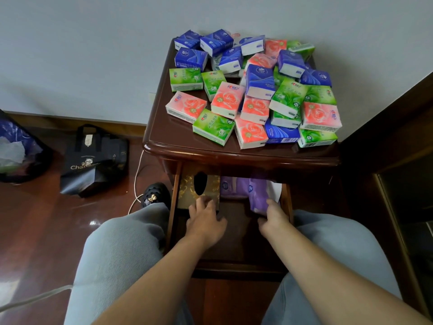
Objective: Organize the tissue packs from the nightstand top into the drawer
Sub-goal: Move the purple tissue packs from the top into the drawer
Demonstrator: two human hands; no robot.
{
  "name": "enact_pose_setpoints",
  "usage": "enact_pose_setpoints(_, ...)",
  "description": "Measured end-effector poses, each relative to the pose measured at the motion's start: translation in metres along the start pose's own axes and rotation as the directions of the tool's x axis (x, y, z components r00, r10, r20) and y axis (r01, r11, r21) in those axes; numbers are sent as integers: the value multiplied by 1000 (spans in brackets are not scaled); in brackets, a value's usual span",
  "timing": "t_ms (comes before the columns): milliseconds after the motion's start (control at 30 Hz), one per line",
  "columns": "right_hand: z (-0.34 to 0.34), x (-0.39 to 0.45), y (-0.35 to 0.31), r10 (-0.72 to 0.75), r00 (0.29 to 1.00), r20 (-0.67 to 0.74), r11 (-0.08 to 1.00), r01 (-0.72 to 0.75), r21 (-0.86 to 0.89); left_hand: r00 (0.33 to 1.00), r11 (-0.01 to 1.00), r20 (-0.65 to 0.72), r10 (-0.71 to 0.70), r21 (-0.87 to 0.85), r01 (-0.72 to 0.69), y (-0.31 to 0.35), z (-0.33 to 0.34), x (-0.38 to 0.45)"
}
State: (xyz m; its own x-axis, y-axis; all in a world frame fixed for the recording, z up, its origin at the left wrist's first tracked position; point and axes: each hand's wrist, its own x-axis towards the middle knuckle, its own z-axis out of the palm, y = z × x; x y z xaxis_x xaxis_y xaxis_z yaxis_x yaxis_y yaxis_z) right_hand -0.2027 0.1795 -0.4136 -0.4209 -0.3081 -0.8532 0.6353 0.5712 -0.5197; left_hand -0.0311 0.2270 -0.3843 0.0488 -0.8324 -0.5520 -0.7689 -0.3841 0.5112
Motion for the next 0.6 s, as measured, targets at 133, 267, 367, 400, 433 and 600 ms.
enact_pose_setpoints(133,1,4,4,129,983,132,990,-134,32,1000,1000,-1,-1,9,1,0,1,-2)
enact_pose_setpoints(267,8,12,3,66,975,214,993,-84,78,1000,1000,3,-2,15,2,1,1,0)
enact_pose_setpoints(367,15,21,-2,46,975,216,994,-66,87,1000,1000,-5,-3,9,3,0,2,2)
enact_pose_setpoints(400,17,24,-3,50,975,214,996,-64,59,1000,1000,-7,-5,8,5,0,2,2)
enact_pose_setpoints(433,19,27,-2,59,977,207,998,-63,14,1000,1000,-10,-9,10,9,0,2,3)
enact_pose_setpoints(600,28,34,8,172,972,160,979,-151,-136,999,999,-44,-17,34,18,0,3,7)
